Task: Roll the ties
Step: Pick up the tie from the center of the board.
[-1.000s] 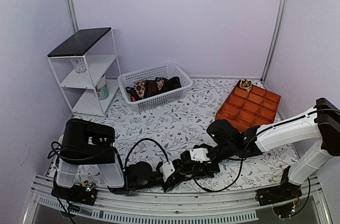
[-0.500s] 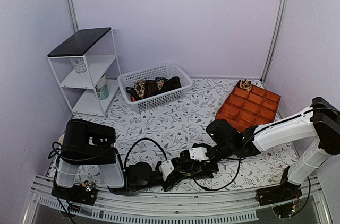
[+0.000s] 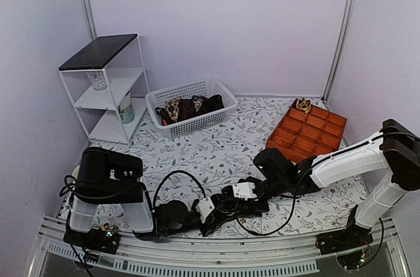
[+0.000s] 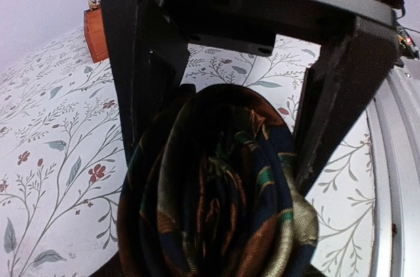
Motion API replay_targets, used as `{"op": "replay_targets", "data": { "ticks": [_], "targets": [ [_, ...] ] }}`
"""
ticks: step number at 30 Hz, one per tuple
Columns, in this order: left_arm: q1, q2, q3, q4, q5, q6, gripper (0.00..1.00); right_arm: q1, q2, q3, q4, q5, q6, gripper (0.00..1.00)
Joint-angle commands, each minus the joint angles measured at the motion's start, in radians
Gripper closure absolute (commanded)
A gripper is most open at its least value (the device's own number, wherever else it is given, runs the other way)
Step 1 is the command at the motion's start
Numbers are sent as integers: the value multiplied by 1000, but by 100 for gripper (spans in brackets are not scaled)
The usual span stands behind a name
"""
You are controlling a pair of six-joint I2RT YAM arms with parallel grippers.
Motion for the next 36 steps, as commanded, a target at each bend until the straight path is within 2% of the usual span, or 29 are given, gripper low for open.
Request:
{"op": "replay_targets", "data": {
  "ticks": [1,7,11,17,23,28,30,32,34,35,36],
  "targets": [
    [-12,14,-44,-114,-49,-50,44,-6,56,28,19,58,25,35],
    [-17,-29,-95,-114,-82,-95,43,-6,75,96,-62,91,67,35],
    [-18,-37,-107,-134,-83,-108,51,-4,106,141,-105,84,103,32],
    [-17,-17,-96,-132,-91,-95,57,7,136,153,-83,47,98,27],
    [-18,-6,-89,-120,-96,-81,56,14,182,186,-77,49,90,30],
    [-18,-15,-97,-116,-108,-88,46,14,187,179,-71,66,90,42],
    [-18,-29,-104,-121,-111,-90,40,12,174,171,-69,81,94,44],
    [-17,-54,-115,-133,-118,-104,29,-1,154,164,-69,87,110,45],
    [-17,-84,-132,-141,-121,-120,22,-22,135,154,-77,83,142,45],
    [-18,-100,-145,-143,-127,-130,9,-30,125,147,-83,89,148,45],
    [-17,-121,-157,-148,-136,-140,2,-39,114,141,-97,104,153,45]
  ]
}}
